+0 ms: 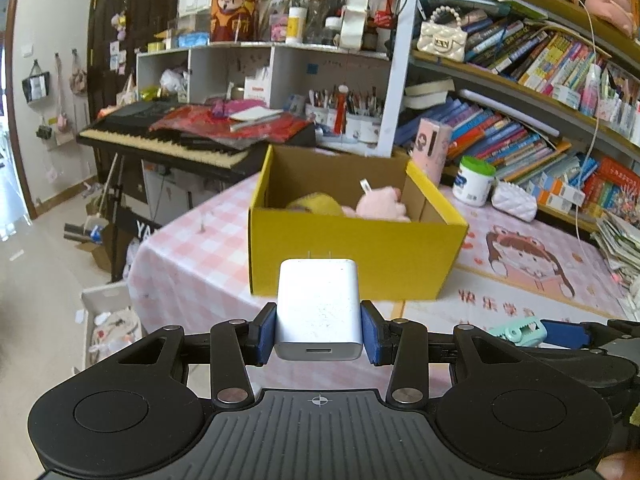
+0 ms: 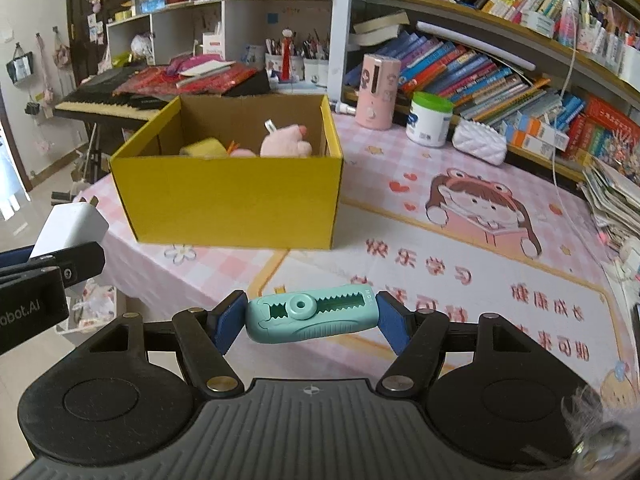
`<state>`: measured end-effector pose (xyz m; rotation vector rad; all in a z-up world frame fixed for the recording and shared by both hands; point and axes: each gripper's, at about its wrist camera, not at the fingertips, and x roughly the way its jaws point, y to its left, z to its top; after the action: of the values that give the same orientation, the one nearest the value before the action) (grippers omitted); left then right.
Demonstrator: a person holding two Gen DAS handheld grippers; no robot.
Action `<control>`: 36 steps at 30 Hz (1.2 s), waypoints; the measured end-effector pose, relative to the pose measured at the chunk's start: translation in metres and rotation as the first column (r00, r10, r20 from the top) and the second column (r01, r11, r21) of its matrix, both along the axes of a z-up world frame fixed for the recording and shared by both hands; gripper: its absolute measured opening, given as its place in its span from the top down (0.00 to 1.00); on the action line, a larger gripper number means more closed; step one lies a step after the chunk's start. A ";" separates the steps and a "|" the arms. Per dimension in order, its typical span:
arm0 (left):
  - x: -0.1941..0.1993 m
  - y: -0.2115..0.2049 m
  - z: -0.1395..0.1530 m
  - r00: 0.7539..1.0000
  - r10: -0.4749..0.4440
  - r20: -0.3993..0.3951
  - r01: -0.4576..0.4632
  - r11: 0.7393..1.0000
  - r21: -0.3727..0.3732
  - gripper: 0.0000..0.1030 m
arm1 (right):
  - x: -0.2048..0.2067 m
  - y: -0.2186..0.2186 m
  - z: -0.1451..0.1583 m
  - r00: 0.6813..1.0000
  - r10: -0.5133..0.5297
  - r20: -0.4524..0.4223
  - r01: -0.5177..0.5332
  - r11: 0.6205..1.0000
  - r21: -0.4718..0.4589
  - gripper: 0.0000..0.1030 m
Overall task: Organize objects
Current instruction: 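Carry the white charger with the left tool while the right tool carries the stapler to the yellow box, then lower the charger and stapler into the yellow box and open both tools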
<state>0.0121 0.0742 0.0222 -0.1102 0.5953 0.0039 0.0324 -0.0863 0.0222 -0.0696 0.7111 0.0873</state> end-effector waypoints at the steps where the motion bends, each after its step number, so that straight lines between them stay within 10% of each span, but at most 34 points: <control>1: 0.004 -0.001 0.002 1.000 0.004 0.008 -0.004 1.000 0.006 0.60 | 0.005 -0.001 0.003 1.000 0.003 0.005 -0.003 1.000 0.007 0.34; 19: 0.090 -0.020 0.021 0.991 0.106 0.078 -0.110 0.993 0.043 0.60 | 0.112 -0.004 0.029 0.986 0.145 0.088 -0.149 0.988 0.036 0.34; 36: 0.173 -0.026 0.001 0.979 0.204 -0.017 -0.202 0.974 0.102 0.60 | 0.225 0.027 0.005 0.916 0.401 0.007 -0.399 0.914 -0.080 0.34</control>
<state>0.1848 0.0481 0.0235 -0.0736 0.6085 0.2339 0.2569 -0.0595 0.0276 -0.2907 0.6685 0.4521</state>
